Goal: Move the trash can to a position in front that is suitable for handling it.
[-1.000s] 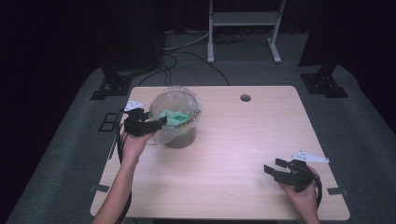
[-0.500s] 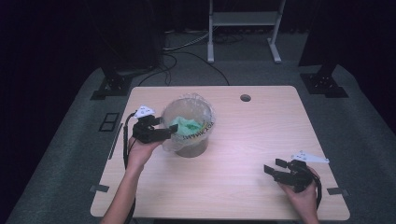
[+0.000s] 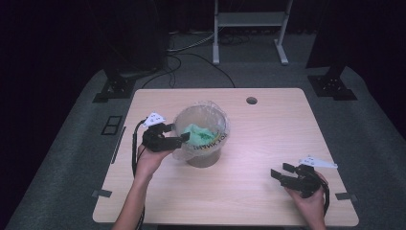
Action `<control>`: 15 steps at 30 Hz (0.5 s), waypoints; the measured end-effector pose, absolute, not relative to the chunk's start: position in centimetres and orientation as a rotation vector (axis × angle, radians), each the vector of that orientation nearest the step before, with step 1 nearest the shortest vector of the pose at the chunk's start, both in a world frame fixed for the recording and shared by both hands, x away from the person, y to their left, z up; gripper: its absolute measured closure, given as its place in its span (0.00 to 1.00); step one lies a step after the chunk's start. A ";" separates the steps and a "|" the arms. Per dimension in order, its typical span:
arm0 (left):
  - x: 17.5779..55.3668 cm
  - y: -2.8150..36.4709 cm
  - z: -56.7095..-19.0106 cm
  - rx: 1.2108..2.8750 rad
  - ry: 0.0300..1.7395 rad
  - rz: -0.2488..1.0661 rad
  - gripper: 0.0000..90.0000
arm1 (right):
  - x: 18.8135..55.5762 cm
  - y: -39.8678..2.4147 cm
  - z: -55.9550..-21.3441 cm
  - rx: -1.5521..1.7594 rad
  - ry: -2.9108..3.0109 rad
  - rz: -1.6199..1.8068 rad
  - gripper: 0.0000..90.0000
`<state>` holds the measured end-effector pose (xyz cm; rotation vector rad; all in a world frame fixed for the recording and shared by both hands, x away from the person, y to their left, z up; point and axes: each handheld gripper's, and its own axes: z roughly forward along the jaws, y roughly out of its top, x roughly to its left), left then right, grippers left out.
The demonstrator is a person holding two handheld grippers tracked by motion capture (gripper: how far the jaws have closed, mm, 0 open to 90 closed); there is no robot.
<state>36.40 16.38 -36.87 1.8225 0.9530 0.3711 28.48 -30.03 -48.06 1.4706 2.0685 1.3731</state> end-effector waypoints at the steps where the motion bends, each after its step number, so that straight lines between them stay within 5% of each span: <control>1: 36.3 16.4 -36.9 1.823 0.947 0.370 0.27 | 28.4 -30.0 -48.1 1.472 2.067 1.373 0.34; 15: 34.9 16.7 -37.2 1.813 0.879 0.298 0.31 | 28.4 -29.8 -48.1 1.479 2.057 1.357 0.34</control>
